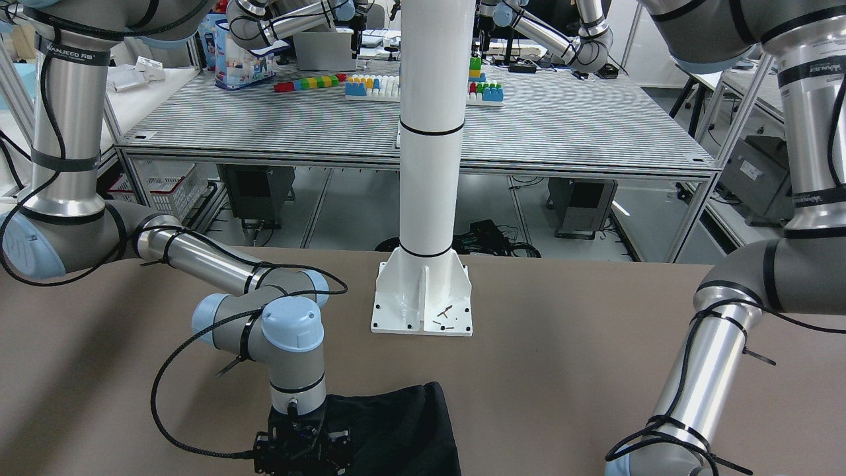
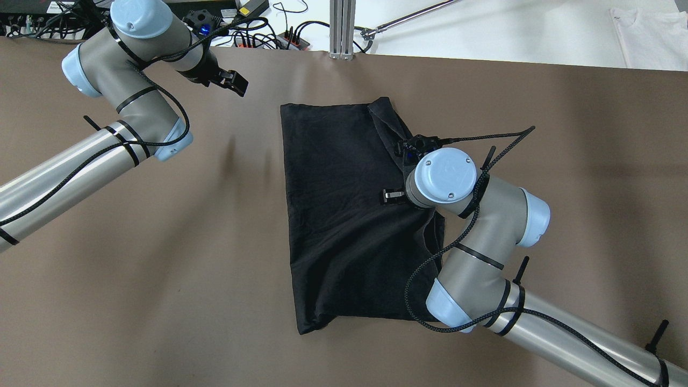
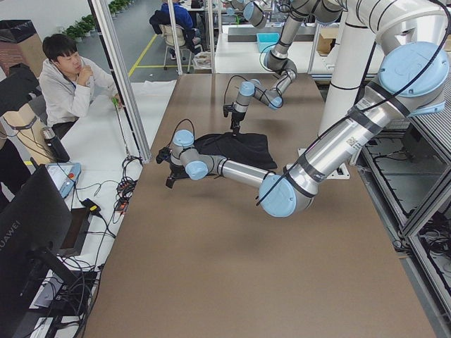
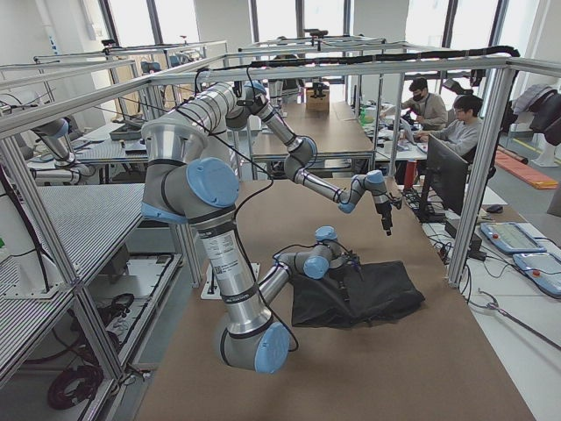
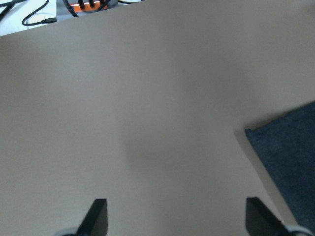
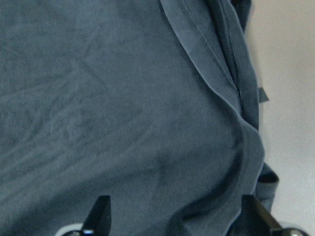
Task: Fold clothes
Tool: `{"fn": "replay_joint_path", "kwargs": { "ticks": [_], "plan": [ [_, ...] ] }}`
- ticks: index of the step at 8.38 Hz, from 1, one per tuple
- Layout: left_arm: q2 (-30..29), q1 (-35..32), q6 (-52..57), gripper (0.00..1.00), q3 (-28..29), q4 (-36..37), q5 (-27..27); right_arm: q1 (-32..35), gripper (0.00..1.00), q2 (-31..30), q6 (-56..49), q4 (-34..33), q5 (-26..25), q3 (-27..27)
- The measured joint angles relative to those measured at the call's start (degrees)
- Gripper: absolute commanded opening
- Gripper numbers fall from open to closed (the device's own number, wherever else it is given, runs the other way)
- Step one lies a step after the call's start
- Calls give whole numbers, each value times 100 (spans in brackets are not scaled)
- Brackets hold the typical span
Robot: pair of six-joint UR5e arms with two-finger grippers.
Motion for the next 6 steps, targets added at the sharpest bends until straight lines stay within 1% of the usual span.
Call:
{"fn": "replay_joint_path", "kwargs": {
  "ticks": [2,4,6],
  "plan": [
    [7,0,3,100,4,0,0,-305,93,-532,163,-9,-94,427],
    [41,20,4,100,-6,-4,-6,-584,92,-715,192,-11,-405,405],
    [62,35,4,100,-13,-8,-8,-543,92,-754,154,-12,-580,224]
  ]
}}
